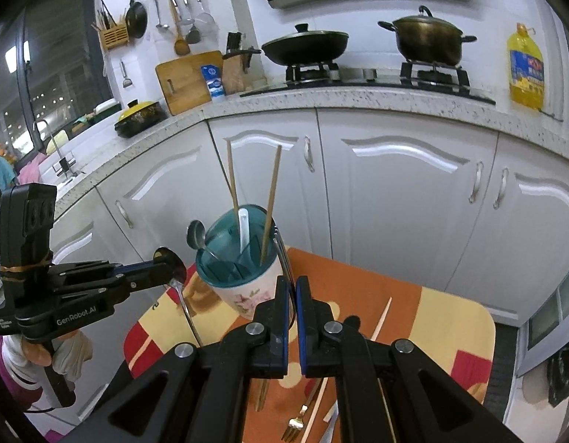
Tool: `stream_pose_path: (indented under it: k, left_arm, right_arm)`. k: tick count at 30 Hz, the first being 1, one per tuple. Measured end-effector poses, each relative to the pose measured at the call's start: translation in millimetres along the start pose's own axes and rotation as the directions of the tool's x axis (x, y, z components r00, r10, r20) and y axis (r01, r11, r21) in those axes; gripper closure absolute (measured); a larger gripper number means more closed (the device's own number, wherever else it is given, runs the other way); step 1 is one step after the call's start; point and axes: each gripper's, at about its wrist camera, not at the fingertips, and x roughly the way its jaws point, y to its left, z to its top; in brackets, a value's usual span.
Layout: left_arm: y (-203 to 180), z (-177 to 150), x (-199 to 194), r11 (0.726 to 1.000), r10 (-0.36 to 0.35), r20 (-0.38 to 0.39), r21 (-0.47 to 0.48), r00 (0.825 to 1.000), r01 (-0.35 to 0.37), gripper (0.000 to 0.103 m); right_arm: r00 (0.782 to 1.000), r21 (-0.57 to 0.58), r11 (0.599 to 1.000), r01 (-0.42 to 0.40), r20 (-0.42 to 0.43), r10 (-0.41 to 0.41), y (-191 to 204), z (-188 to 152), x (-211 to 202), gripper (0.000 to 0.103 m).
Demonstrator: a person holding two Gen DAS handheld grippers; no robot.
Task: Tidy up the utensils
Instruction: 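Lift the spoon and the fork up toward the floral cup, then lower the spoon and the fork into the cup opening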
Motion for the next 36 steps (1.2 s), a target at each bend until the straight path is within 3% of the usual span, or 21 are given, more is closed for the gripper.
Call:
stream_pose_path:
  k: [8, 17, 22, 29, 36]
  left_arm:
    - [19.3, 36.1, -32.0, 0.999, -0.002, 0.083, -0.045, 0.997, 0.005, 0.101]
    - [42.5, 90.9, -45.6, 0.995, 0.093, 0.184, -0.063, 0.979, -0.083, 0.101]
    - [52.0, 111.6, -32.6, 0.983, 0.184, 0.217, -0.050, 0.959, -0.177, 0.101]
    - [58.2, 111.2, 6.0, 0.957, 0.286, 0.229, -0.012, 0.931, -0.291, 0.101]
    - [68.1, 96.2, 42.1, 0.951, 0.304, 0.173, -0.001, 0.937, -0.308, 0.101]
  right_arm:
    - [0.999, -0.033, 0.999, 0.000, 0.052, 0.002, 12.0, 31.5, -8.0, 0.100]
    - [0.992, -0.056, 0.998, 0.010, 0.128, -0.003, 22.8, 83.3, -6.6, 0.100]
    - [0.987, -0.075, 0.997, 0.034, 0.160, -0.021, 33.1, 109.0, 8.7, 0.100]
    - [0.986, -0.095, 0.993, 0.067, 0.161, -0.051, 40.5, 120.5, 57.9, 0.100]
    - [0.991, -0.128, 0.988, 0.087, 0.112, -0.073, 41.7, 105.1, 103.1, 0.100]
